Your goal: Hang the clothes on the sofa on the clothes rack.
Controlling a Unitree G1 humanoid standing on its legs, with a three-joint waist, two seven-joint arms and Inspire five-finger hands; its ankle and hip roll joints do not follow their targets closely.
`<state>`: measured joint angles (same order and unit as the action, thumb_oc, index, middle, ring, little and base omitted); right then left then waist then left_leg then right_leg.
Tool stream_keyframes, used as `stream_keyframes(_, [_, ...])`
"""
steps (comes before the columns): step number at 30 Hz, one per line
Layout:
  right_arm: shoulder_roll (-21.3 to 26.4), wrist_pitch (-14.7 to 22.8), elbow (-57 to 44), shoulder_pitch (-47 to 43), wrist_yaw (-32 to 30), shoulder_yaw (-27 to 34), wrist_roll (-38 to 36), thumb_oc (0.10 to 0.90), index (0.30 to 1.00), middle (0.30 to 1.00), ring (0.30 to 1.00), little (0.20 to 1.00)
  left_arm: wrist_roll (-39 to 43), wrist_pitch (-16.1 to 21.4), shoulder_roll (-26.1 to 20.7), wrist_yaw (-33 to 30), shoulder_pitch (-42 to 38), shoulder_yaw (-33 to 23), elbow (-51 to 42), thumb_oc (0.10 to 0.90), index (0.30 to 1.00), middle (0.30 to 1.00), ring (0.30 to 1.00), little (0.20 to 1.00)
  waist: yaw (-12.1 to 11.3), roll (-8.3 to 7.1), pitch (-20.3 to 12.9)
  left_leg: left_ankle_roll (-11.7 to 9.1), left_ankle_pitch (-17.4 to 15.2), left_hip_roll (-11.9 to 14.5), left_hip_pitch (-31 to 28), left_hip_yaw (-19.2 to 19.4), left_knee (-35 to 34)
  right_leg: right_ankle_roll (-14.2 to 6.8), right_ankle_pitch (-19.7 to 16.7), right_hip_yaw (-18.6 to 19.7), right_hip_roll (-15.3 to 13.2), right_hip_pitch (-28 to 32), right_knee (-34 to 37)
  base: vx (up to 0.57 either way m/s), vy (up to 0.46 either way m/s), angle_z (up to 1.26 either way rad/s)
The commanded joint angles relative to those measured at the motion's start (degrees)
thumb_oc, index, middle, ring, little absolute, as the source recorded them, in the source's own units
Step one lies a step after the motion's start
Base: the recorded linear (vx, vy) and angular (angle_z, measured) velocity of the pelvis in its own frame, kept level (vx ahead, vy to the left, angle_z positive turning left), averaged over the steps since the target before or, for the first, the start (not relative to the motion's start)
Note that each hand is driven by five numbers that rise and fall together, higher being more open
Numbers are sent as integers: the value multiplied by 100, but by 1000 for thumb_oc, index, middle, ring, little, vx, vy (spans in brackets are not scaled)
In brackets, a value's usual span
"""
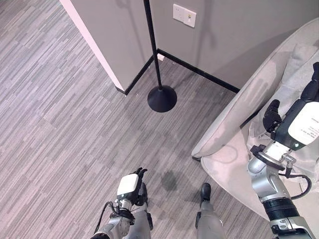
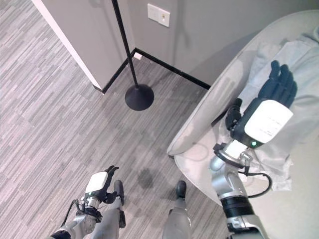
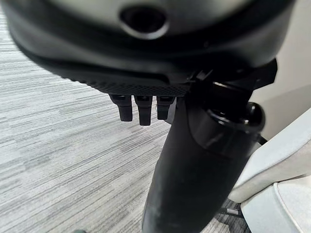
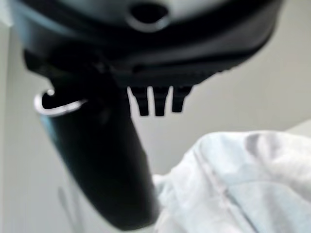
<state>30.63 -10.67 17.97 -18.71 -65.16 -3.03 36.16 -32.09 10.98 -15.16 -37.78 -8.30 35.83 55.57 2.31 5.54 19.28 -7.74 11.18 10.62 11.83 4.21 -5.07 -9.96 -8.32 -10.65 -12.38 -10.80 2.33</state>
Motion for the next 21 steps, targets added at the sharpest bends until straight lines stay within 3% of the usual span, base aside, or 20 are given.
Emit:
stream_keyframes(1, [415,-103,278,-379,-344,268,-29,800,900,900,900,900,-93,262,-45,-9,43,158,9,800,900,900,900,900,-170,56,-536,76,-587,81,-41,101,7,132,768,136,198,-333,-642,0,0,0])
stream_keyframes(11, [703,-66,2544,-1892,-507,-115,-1299,800,900,900,900,900,183,396,-169,269,-50,584,-93,800,900,900,900,900,-351,231,-566,54,-560,69,-81,65,7,163,879,81,199,-286,-794,3,-1,0])
stream_keyframes(16, [703,311,3254,-2426,-685,-201,-2030,800,900,900,900,900,157,366,-174,231,-134,841,-36,800,900,900,900,900,-390,339,-530,43,-530,69,-64,14,7,165,924,56,209,-314,-881,0,0,0])
stream_keyframes(21, [881,665,4106,-2944,-656,-407,-2671,800,900,900,900,900,32,324,-219,155,-254,1148,5,800,900,900,900,900,-470,540,-461,15,-465,61,29,-34,7,160,966,25,205,-425,-994,3,2,2])
